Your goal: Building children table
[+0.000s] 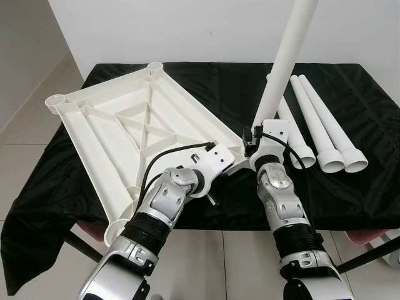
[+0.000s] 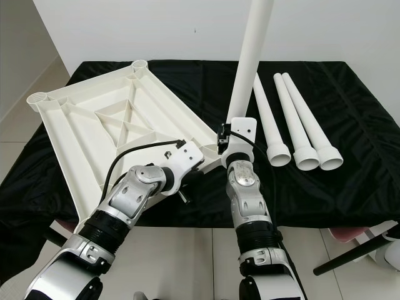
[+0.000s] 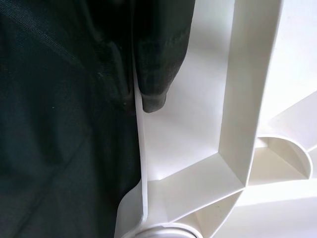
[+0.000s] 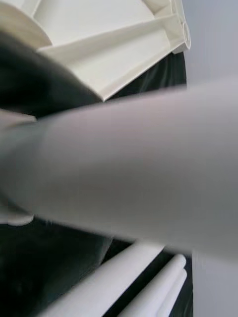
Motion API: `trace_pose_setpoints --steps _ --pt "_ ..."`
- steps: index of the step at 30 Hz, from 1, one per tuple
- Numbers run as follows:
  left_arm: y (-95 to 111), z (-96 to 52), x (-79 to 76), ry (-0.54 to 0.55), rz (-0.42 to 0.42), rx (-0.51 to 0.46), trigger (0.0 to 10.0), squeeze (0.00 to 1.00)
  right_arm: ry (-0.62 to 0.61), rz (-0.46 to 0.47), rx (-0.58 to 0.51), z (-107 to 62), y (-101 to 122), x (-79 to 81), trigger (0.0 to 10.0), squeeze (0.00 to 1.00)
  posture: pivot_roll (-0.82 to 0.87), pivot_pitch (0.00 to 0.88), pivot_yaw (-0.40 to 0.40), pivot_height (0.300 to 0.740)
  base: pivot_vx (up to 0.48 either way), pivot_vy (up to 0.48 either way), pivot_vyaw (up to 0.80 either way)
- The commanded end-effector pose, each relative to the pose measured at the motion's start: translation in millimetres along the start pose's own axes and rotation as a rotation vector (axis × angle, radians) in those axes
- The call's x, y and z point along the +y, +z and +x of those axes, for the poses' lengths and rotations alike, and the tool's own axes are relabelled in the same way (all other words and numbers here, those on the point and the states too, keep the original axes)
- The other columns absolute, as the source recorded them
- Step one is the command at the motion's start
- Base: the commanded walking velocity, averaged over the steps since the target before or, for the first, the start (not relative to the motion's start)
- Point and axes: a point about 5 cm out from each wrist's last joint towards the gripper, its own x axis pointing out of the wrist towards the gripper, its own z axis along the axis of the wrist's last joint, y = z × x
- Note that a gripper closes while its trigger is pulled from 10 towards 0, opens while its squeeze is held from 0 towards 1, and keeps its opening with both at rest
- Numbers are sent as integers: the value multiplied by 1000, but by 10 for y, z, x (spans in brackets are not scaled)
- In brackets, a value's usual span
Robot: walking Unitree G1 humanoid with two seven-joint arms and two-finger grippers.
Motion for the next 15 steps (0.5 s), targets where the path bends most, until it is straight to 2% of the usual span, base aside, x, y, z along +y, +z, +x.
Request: trace_pose_setpoints --steps 1,11,13,14,15 --pt "-94 -15 23 92 -10 6 10000 0 -121 14 43 -27 -89 -288 10000 1000 -130 71 52 740 0 0 0" --pt "-88 -12 20 91 -5 3 10000 0 -99 9 31 -14 -59 -331 10000 1000 -131 70 51 740 0 0 0" --pt "-86 -16 32 95 -3 2 10000 0 -88 -3 28 -11 -50 -384 10000 1000 -130 72 52 740 0 0 0" --pt "-86 -19 38 97 -3 1 10000 0 -64 -2 25 -14 -45 -398 10000 0 -130 73 53 740 0 0 0" --pt "-86 -19 38 97 -3 1 10000 0 -64 -2 25 -14 -45 -398 10000 0 -130 73 53 740 0 0 0"
